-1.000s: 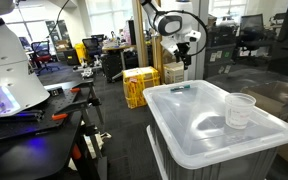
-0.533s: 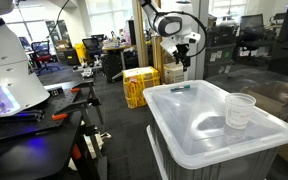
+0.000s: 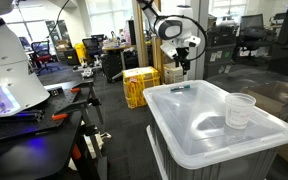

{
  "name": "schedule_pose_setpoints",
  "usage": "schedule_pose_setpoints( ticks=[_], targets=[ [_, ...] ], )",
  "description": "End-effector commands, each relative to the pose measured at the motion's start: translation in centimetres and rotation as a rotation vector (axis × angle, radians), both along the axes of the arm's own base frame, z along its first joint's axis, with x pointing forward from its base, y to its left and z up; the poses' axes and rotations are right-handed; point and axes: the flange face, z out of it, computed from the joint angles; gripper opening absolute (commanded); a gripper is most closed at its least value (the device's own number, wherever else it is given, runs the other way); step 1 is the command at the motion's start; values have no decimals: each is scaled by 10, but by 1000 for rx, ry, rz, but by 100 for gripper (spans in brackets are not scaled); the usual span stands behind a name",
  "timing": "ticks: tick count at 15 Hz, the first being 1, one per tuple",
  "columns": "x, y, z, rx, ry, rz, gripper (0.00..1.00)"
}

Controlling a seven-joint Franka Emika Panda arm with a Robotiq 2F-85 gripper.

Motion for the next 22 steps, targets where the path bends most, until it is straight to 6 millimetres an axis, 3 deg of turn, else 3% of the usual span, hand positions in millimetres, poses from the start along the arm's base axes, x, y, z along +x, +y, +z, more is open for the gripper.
schedule_pose_setpoints(
  ticks=[1,16,22],
  targets=[
    [8,2,-12,-6,37,-6,100],
    [25,-8,-56,32,180,6,100],
    [29,-4,-72,18,233,-2,100]
  ],
)
